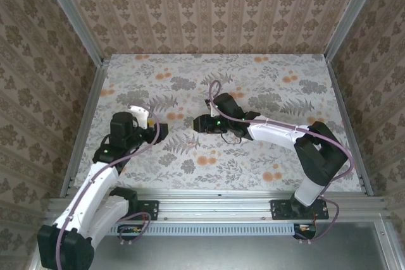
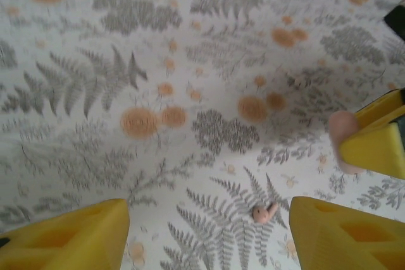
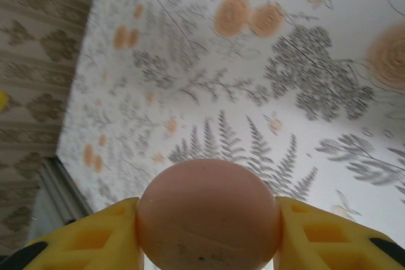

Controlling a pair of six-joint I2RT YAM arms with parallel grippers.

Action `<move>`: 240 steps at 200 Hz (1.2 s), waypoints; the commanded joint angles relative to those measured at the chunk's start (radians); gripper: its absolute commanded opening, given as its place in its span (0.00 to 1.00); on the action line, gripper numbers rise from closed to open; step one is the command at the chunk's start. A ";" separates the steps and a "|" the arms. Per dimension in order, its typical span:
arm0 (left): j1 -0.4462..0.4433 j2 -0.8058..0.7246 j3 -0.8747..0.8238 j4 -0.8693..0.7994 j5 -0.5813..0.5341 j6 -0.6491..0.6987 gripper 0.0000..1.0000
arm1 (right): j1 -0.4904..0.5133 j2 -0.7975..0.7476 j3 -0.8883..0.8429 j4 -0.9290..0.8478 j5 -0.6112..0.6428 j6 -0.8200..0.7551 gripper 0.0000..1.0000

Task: Insert wireless bluetooth earbuds into charging case

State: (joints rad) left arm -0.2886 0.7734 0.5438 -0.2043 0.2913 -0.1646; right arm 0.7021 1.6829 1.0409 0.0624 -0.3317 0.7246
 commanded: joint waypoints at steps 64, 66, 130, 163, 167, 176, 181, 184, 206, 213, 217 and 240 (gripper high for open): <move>-0.043 -0.074 -0.129 0.266 0.034 0.123 0.71 | -0.006 -0.061 -0.123 0.436 0.031 0.267 0.40; -0.046 -0.075 -0.131 0.271 0.036 0.127 0.70 | -0.007 -0.061 -0.125 0.443 0.033 0.271 0.40; -0.108 -0.085 -0.169 0.353 0.085 0.250 0.70 | 0.000 -0.056 -0.140 0.573 0.055 0.363 0.41; -0.128 -0.120 -0.228 0.453 0.092 0.265 0.70 | 0.020 -0.016 -0.119 0.643 0.025 0.431 0.40; -0.130 -0.125 -0.236 0.471 0.097 0.262 0.70 | 0.024 -0.014 -0.117 0.650 0.025 0.436 0.40; -0.136 -0.135 -0.251 0.501 0.103 0.257 0.70 | 0.029 -0.009 -0.113 0.659 0.025 0.446 0.41; -0.139 -0.140 -0.256 0.511 0.105 0.257 0.70 | 0.036 -0.008 -0.111 0.663 0.024 0.448 0.40; -0.141 -0.142 -0.259 0.516 0.106 0.258 0.70 | 0.038 -0.006 -0.110 0.665 0.025 0.447 0.41; -0.153 -0.157 -0.266 0.531 0.105 0.270 0.70 | 0.056 -0.006 -0.107 0.672 0.026 0.450 0.40; -0.155 -0.162 -0.266 0.531 0.102 0.273 0.70 | 0.061 -0.006 -0.108 0.674 0.026 0.450 0.40; -0.156 -0.164 -0.267 0.533 0.099 0.275 0.70 | 0.065 -0.006 -0.108 0.675 0.025 0.452 0.40; -0.159 -0.179 -0.266 0.551 0.078 0.275 0.71 | 0.085 -0.007 -0.110 0.688 0.020 0.451 0.41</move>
State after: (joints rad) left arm -0.4381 0.6189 0.2832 0.2802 0.3706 0.0853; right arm 0.7696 1.6585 0.9077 0.6926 -0.2966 1.1599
